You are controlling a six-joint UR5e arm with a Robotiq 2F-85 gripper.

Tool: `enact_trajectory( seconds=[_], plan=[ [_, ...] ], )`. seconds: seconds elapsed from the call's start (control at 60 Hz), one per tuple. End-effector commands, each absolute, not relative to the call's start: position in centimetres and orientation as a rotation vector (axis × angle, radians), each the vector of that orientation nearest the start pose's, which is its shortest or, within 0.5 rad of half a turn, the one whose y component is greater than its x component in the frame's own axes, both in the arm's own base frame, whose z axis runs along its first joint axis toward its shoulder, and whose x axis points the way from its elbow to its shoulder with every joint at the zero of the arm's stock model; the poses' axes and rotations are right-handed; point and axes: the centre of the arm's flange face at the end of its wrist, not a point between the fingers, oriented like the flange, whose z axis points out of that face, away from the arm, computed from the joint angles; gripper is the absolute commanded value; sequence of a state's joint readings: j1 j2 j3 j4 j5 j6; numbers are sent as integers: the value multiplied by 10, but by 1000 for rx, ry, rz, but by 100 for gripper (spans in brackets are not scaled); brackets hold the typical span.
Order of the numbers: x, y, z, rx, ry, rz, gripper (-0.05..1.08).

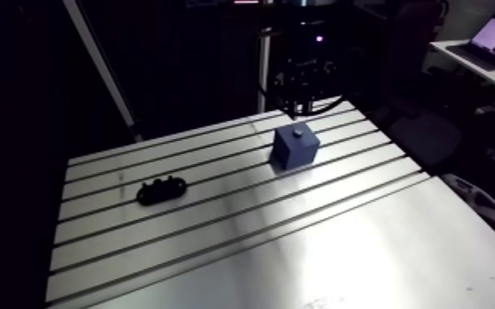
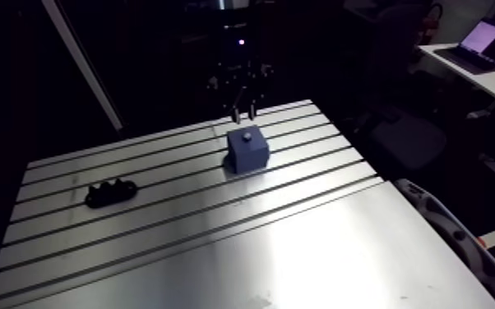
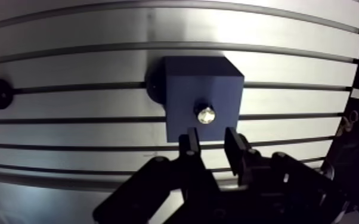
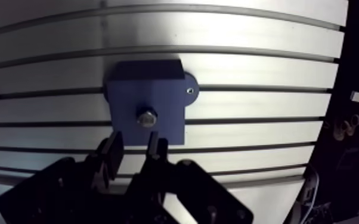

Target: Pick up the M10 bolt and insert it into the hex recess until seated.

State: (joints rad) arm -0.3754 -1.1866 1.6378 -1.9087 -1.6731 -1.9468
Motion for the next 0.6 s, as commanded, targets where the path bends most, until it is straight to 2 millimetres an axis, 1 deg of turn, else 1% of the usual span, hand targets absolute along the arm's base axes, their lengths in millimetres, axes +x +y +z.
enact_trajectory(
  seconds=[0.017, 0.15, 0.183, 0.217, 0.25, 0.433, 0.533, 0.6],
  plan=[
    [-601, 105, 277, 117, 2996, 98, 62],
    [-600, 104, 273, 143, 2990, 87, 62],
    [-600, 106, 271, 149, 2989, 85, 62],
    [-598, 113, 271, 171, 2988, 81, 62],
    [-598, 116, 270, 183, 2988, 81, 62],
    [-597, 120, 270, 214, 2987, 82, 62],
    [-594, 124, 267, 223, 2979, 77, 62],
    [-592, 124, 260, 213, 2969, 64, 62]
  ],
)
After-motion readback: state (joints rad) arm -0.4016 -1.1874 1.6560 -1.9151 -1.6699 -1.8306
